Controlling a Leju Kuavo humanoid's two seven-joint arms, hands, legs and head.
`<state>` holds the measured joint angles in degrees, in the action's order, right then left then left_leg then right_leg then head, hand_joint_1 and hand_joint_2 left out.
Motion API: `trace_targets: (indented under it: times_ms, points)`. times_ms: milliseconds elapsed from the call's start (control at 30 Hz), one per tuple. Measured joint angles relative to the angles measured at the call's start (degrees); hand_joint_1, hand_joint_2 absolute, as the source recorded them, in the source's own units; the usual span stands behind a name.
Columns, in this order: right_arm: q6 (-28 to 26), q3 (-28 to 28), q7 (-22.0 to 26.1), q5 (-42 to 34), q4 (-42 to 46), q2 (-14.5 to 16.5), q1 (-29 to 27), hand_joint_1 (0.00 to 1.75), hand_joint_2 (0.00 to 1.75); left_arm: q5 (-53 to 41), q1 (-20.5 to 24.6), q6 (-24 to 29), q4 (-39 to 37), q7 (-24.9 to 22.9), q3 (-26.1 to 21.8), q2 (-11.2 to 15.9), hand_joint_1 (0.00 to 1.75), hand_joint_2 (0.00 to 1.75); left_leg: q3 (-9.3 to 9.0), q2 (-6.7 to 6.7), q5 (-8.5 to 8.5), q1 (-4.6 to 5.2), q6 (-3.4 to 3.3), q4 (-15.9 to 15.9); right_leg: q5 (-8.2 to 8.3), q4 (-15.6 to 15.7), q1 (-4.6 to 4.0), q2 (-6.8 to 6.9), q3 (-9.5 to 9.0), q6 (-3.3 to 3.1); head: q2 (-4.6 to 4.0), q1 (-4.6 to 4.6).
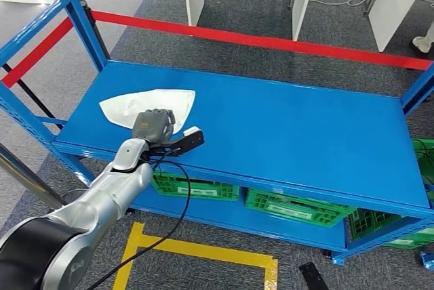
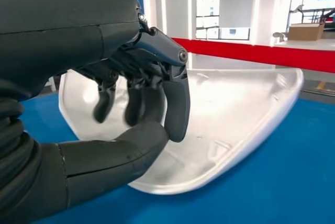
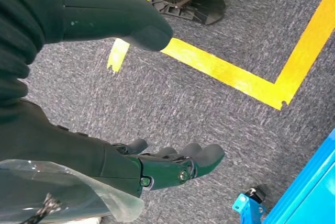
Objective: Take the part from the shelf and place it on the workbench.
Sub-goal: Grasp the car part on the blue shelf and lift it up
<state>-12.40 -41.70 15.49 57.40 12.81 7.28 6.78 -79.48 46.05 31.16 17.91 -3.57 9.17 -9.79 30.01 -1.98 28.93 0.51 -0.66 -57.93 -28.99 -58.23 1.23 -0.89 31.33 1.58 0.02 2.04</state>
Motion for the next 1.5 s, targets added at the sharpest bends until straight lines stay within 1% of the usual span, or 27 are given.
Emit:
trace_targets:
  times_ms: [400,533,567,667,700,867,967,1133,1267,1367,1500]
  points:
    - [-0.02,0.00,0.44,0.00,-0.01,0.00,0.01,0.00,1.75,-0.16,-0.34,0.79,-0.13,0.12,-0.02,0.09,1.75,1.75,0.00,0.00,0.00,0.00,0.00,0.00,0.00,0.00,0.00,0.00,0.00,0.00,0.00,-0.01]
    - [-0.20,-0.02,1.20,-0.01,-0.01,0.00,0.11,0.00,1.75,0.18,-1.22,2.25,-0.38,1.49,-0.69,0.30,1.74,1.75,0.00,0.00,0.00,0.00,0.00,0.00,0.00,0.00,0.00,0.00,0.00,0.00,0.00,-0.01]
    - [-0.21,-0.02,1.26,-0.01,-0.01,0.00,0.12,0.00,1.75,0.21,-1.36,2.36,-0.44,1.63,-0.84,0.33,1.38,1.75,0.00,0.00,0.00,0.00,0.00,0.00,0.00,0.00,0.00,0.00,0.00,0.00,0.00,-0.01]
    - [-0.23,-0.02,1.40,-0.01,-0.02,0.00,0.13,0.00,1.75,0.21,-1.47,2.60,-0.53,1.74,-0.93,0.34,0.10,1.75,0.00,0.00,0.00,0.00,0.00,0.00,0.00,0.00,0.00,0.00,0.00,0.00,0.00,-0.01]
    - [-0.25,-0.02,1.46,0.00,-0.03,0.00,0.13,0.00,1.75,0.23,-1.49,2.89,-0.54,1.82,-0.93,0.34,0.01,1.75,0.00,0.00,0.00,0.00,0.00,0.00,0.00,0.00,0.00,0.00,0.00,0.00,0.00,-0.01]
    - [-0.32,-0.02,1.62,0.12,-0.03,0.00,0.16,0.00,1.75,0.77,-1.65,7.27,-0.53,3.60,-1.22,0.34,0.00,1.75,0.00,0.00,0.00,0.00,0.00,0.00,0.00,0.00,0.00,0.00,0.00,0.00,0.00,-0.01]
    - [-0.35,-0.02,1.49,0.30,-0.03,0.02,0.16,0.00,1.75,0.79,-2.14,8.67,0.50,5.28,-2.15,0.30,0.00,1.75,0.00,0.00,0.00,0.00,0.00,0.00,0.00,0.00,0.00,0.00,0.01,0.00,0.00,-0.01]
    - [-0.35,-0.02,0.82,0.55,-0.09,0.26,0.15,0.00,1.75,-0.89,-3.64,8.79,5.75,8.66,-5.12,-0.20,0.00,1.75,0.01,0.00,0.00,0.00,0.00,0.00,0.00,0.00,0.00,0.00,0.01,0.00,0.00,-0.01]
    - [-0.34,-0.01,0.59,0.81,-0.15,0.33,0.13,0.00,1.75,-1.82,-4.54,8.80,9.41,10.35,-7.47,-0.68,0.00,1.75,0.01,0.00,0.00,0.00,0.00,0.00,0.00,0.00,0.00,0.00,0.02,0.00,0.00,-0.01]
    - [-0.34,0.39,0.30,-0.13,-0.17,0.35,0.14,0.00,1.75,-0.55,-4.79,8.81,10.82,9.85,-8.20,-0.70,0.00,1.75,0.01,0.00,0.00,0.00,0.00,0.00,0.00,0.00,0.00,0.00,0.02,0.00,0.00,0.00]
    - [-0.30,1.22,-0.10,-0.80,-0.21,0.35,0.24,0.00,1.75,1.43,-4.50,8.81,9.96,8.08,-7.33,-0.51,0.00,1.75,0.01,-0.01,0.00,0.00,0.00,0.00,0.00,0.00,0.00,0.02,0.02,0.00,0.00,0.00]
